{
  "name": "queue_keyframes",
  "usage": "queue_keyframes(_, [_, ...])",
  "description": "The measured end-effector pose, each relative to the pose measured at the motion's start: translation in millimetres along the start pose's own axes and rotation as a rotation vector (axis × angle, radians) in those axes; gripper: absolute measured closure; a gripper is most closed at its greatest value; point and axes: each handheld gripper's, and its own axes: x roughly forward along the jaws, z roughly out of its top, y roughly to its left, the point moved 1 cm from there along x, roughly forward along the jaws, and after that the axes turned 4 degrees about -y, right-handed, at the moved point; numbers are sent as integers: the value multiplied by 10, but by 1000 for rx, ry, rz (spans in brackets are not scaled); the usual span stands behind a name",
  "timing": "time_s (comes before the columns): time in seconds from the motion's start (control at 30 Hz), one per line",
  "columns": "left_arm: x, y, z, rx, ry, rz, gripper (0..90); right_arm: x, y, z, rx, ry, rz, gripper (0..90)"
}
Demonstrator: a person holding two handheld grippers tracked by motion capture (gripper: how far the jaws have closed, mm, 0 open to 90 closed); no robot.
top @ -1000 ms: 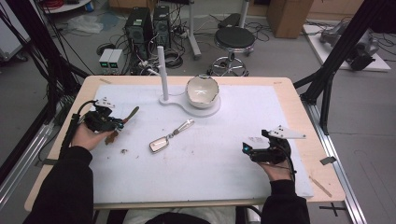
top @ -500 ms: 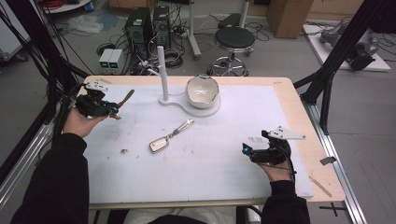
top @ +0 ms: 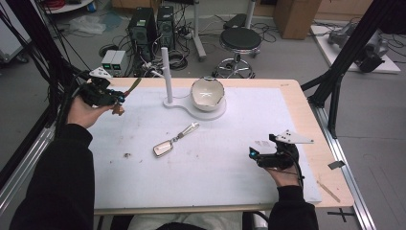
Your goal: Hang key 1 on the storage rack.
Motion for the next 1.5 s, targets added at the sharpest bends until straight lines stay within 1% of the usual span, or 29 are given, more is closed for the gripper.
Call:
queue_keyframes(0.07, [3, 10, 19, -1, -6, 2, 780, 7, 1, -2, -3, 5, -2, 6])
queue_keyframes(0.13, [23, 43, 56, -3, 8, 10, 780, 6, 9, -3, -2, 9, -3, 6])
queue_keyframes(0.23, [26, 53, 83, 2, 10, 14, 780, 3, 12, -3, -11, 7, -4, 6])
queue_keyframes(0.4, [30, 56, 159, 12, -8, 34, 781, -1, 16, 0, -15, 7, -8, 6])
queue_keyframes(0.6, [68, 93, 320, 21, -3, 36, 780, 26, 26, -2, -24, 21, -10, 6])
queue_keyframes(0.8, [202, 85, 435, 27, 32, 33, 780, 23, 36, 4, -22, 17, -8, 6])
queue_keyframes(0.87, [253, 72, 452, 29, 38, 31, 780, 24, 34, 3, -18, 21, -7, 6])
queue_keyframes(0.9, [273, 61, 459, 33, 41, 35, 780, 30, 26, 4, -27, 16, -8, 6])
queue_keyframes(1.03, [338, 44, 470, 30, 43, 24, 780, 46, 23, 5, -25, 23, -5, 6])
queue_keyframes(1.13, [405, 43, 454, 28, 68, 22, 780, 67, 28, 4, -30, 29, -4, 6])
queue_keyframes(1.27, [439, 36, 463, 27, 54, 21, 780, 77, 26, 4, -35, 30, -3, 6])
queue_keyframes(1.33, [457, 35, 473, 17, 42, 13, 779, 81, 25, 5, -34, 32, -2, 6])
queue_keyframes(1.43, [475, 27, 471, 14, 44, 4, 780, 86, 30, 4, -32, 34, -2, 6])
queue_keyframes(1.5, [494, 11, 469, 19, 52, 5, 780, 84, 30, 4, -33, 37, -4, 6])
